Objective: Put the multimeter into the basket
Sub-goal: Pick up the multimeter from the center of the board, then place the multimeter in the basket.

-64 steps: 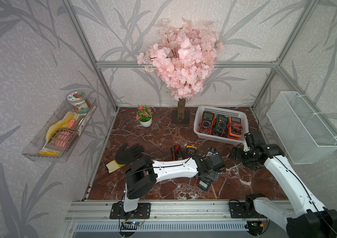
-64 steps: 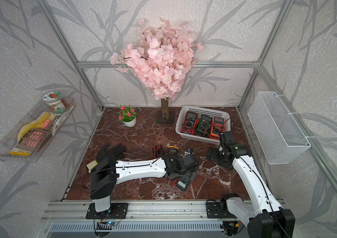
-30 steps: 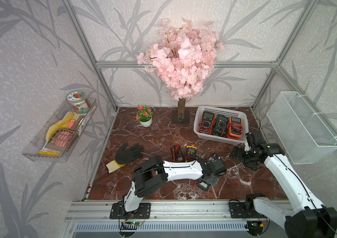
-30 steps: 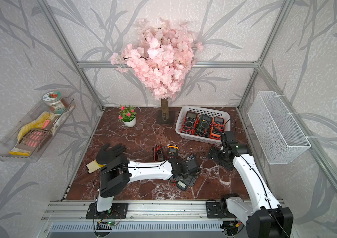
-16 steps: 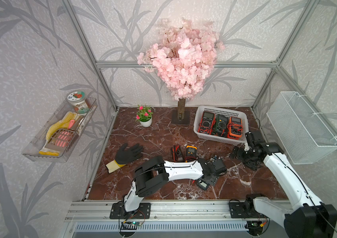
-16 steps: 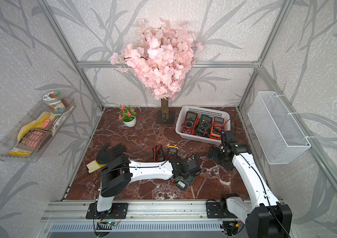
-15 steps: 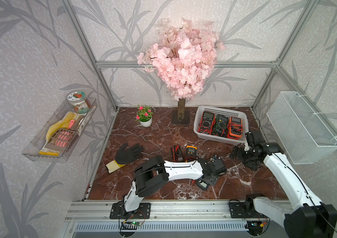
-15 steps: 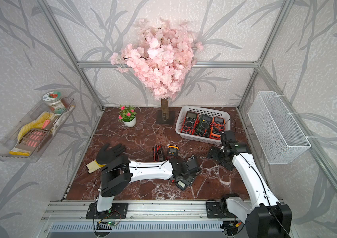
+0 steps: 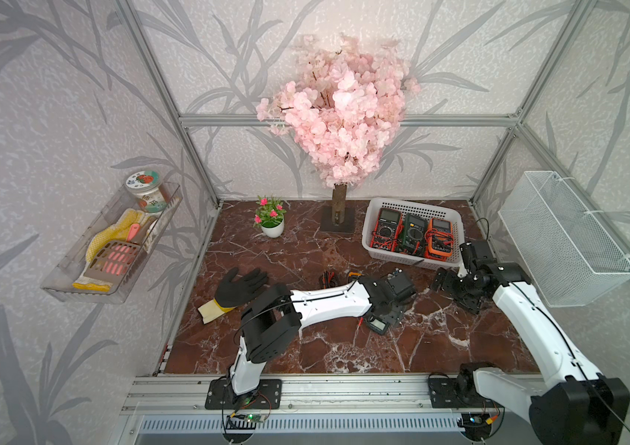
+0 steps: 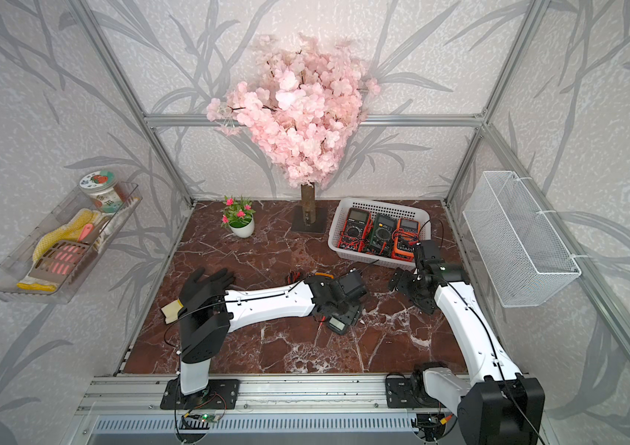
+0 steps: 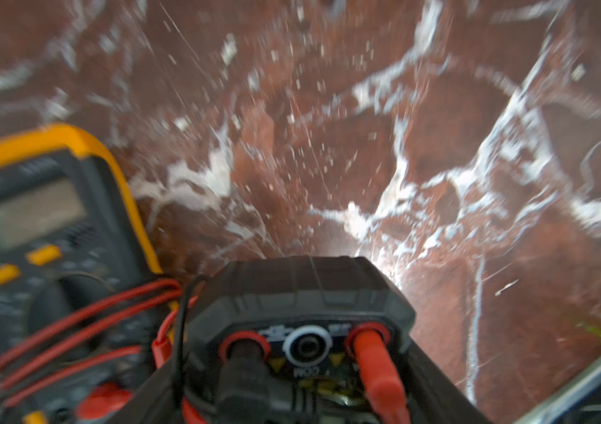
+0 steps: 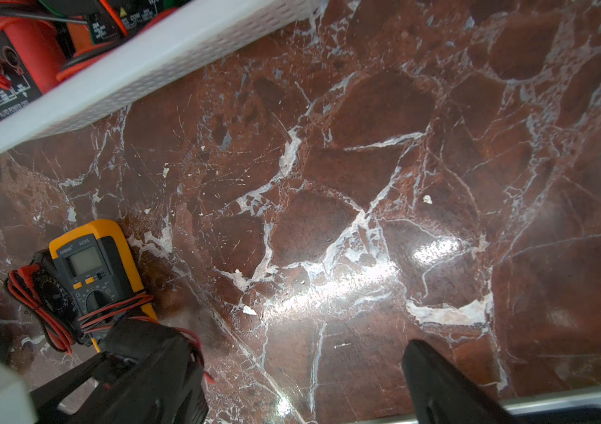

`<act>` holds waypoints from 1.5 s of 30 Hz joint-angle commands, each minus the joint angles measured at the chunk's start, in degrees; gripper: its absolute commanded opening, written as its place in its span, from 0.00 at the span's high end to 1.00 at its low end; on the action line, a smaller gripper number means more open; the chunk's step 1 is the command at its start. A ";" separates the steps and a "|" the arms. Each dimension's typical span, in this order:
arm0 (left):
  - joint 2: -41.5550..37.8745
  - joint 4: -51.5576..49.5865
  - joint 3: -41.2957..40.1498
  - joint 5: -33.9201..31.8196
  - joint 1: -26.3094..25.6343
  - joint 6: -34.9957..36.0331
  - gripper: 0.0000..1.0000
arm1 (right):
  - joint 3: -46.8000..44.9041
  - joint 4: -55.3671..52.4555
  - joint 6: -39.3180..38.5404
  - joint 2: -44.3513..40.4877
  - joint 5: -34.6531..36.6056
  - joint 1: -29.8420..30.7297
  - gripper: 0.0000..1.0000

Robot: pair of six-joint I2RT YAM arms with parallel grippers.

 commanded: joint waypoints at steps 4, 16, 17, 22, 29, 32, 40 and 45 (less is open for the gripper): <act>-3.10 -2.76 7.66 1.18 2.79 4.39 0.50 | 2.41 1.83 1.66 1.19 0.90 -0.79 0.03; 1.47 -3.21 21.02 3.65 7.68 9.28 0.50 | 1.82 3.00 2.73 0.60 2.69 -1.87 0.03; 2.21 -3.15 21.94 4.06 8.20 9.12 0.50 | 1.68 2.99 2.76 0.49 2.87 -1.97 0.03; 6.01 -2.05 27.01 5.32 10.68 8.21 0.50 | 1.00 3.68 2.74 -0.12 2.85 -2.39 0.03; 13.02 -2.04 37.31 5.31 13.21 9.39 0.49 | 0.79 4.00 0.75 0.13 1.60 -2.67 0.03; 15.95 -1.87 41.90 5.74 14.31 9.67 0.49 | 0.83 3.00 -0.41 0.31 1.34 -2.80 0.03; 23.19 4.34 52.36 10.24 17.16 6.57 0.49 | -0.79 2.60 -1.39 0.20 1.05 -2.98 0.03; 27.66 9.81 58.13 11.88 17.81 3.19 0.47 | -2.13 3.76 -1.57 0.65 1.09 -3.20 0.03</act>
